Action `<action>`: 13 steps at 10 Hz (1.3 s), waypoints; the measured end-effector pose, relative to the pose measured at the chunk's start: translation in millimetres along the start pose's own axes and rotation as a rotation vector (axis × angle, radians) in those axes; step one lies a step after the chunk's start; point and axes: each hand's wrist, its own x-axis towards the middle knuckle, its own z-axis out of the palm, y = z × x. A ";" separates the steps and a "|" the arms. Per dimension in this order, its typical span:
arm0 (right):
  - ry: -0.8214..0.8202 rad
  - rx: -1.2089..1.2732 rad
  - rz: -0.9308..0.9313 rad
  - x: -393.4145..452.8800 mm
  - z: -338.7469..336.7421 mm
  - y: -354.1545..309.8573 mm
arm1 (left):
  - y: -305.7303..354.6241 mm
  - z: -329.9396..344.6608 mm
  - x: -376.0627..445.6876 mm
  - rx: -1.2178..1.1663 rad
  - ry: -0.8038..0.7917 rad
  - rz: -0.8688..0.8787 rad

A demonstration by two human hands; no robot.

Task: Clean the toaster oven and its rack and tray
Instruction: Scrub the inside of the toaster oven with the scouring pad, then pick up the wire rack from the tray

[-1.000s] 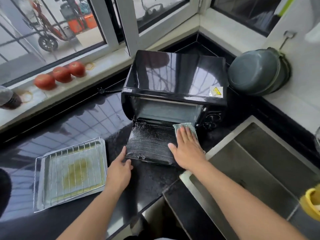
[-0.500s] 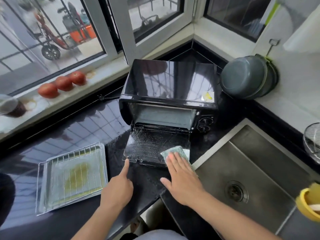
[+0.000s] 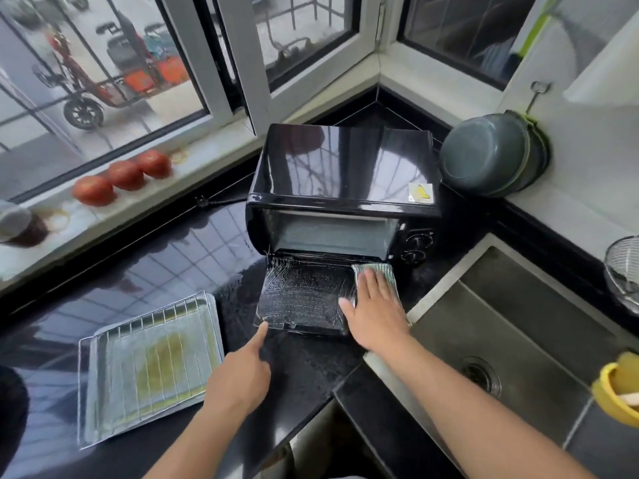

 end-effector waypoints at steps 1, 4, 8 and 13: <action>0.002 -0.007 -0.064 42.0 6.7 -42.0 | -6.6 -2.5 5.9 0.021 -0.015 0.011; -0.105 0.017 -0.423 -8.9 33.2 -122.9 | -24.6 -12.7 17.6 0.020 -0.123 0.067; 0.252 0.035 -0.091 -104.8 3.8 33.9 | -29.0 -15.0 3.6 0.073 -0.185 0.169; 0.201 1.814 0.790 -131.6 -12.1 -88.4 | -232.1 -38.0 -83.7 -0.536 0.143 -0.091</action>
